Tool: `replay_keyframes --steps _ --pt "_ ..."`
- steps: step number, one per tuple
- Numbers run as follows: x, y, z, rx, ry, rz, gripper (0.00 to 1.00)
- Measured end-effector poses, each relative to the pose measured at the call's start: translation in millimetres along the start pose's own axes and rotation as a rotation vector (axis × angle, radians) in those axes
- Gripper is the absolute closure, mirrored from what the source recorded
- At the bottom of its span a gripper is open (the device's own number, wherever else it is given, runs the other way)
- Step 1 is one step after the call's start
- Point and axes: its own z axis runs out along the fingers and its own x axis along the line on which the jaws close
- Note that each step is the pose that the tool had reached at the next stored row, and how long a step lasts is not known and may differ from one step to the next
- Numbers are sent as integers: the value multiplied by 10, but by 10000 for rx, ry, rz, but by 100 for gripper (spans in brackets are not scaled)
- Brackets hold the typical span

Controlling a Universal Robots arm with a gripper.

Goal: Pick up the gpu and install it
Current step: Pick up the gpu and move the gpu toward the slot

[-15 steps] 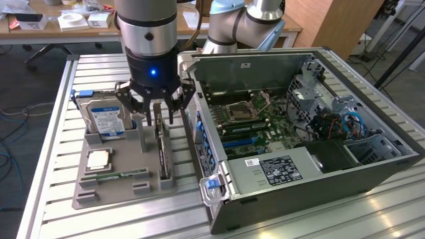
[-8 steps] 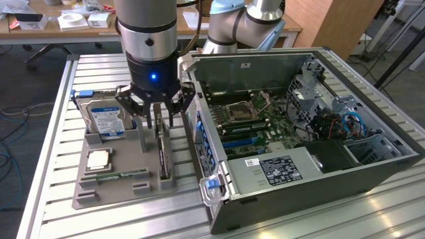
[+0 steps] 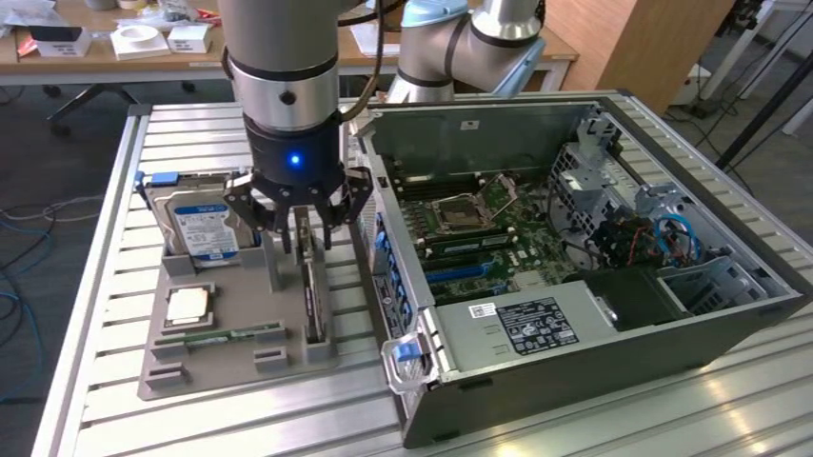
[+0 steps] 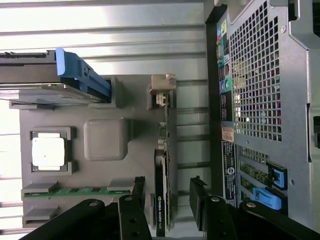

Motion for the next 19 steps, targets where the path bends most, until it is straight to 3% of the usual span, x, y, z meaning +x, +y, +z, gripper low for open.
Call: replay_keyframes --steps 11,19 --pt "4 -13 181 2 27 1 51" --pt "5 -17 245 5 49 2 51"
